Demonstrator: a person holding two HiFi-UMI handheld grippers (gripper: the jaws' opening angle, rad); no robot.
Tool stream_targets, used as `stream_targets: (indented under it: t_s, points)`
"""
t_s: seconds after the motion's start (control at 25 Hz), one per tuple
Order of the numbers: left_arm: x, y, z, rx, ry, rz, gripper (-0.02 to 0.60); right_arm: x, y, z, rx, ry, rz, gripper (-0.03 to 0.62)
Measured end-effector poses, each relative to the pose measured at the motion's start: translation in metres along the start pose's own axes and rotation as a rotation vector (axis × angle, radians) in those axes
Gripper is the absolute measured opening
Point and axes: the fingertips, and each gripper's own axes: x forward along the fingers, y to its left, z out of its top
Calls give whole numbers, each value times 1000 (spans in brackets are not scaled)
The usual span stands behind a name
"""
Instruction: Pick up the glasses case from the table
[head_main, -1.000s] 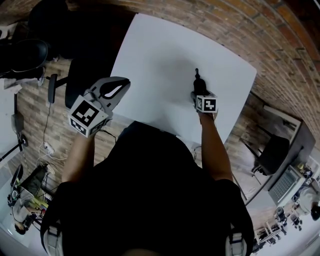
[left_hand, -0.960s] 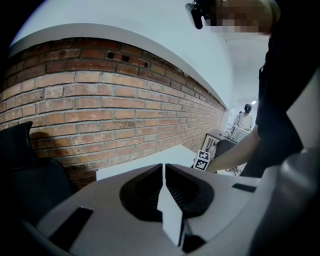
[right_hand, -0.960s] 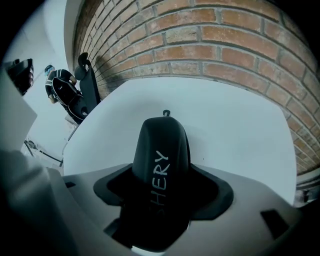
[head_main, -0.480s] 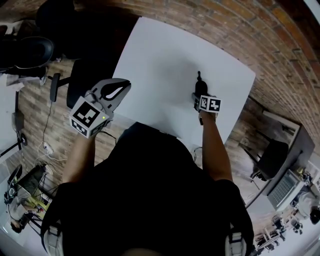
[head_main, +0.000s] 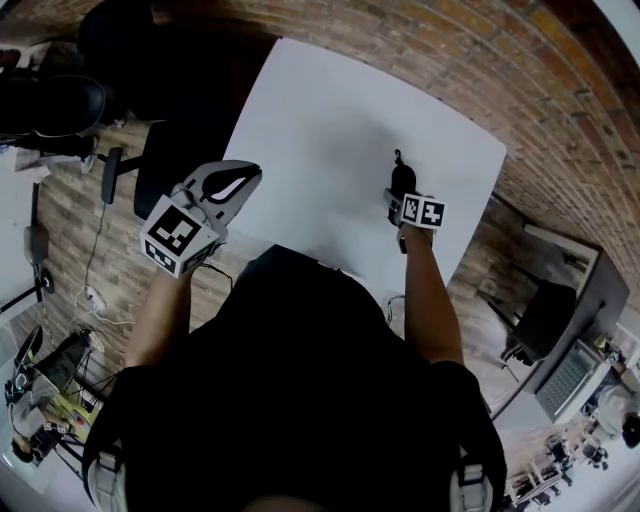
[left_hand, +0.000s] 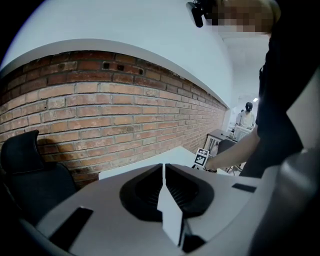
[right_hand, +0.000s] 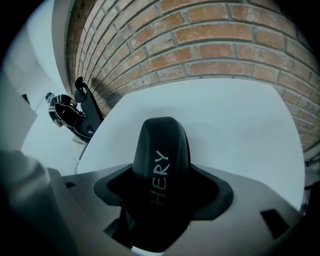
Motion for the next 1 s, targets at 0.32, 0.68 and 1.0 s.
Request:
stream_targets:
  t_s: [0.32,0.68,1.0]
  points:
    - [-2,-17,8,12,-7,-1,25,-19,6,10,-18,-35,20,334]
    - [-10,-41,18,24,-25,14,25,-44,19,18,-59,-88,63,334]
    - [-17,-68,19,32,-43,14,25,-79,26,23,-84,-151,94,336]
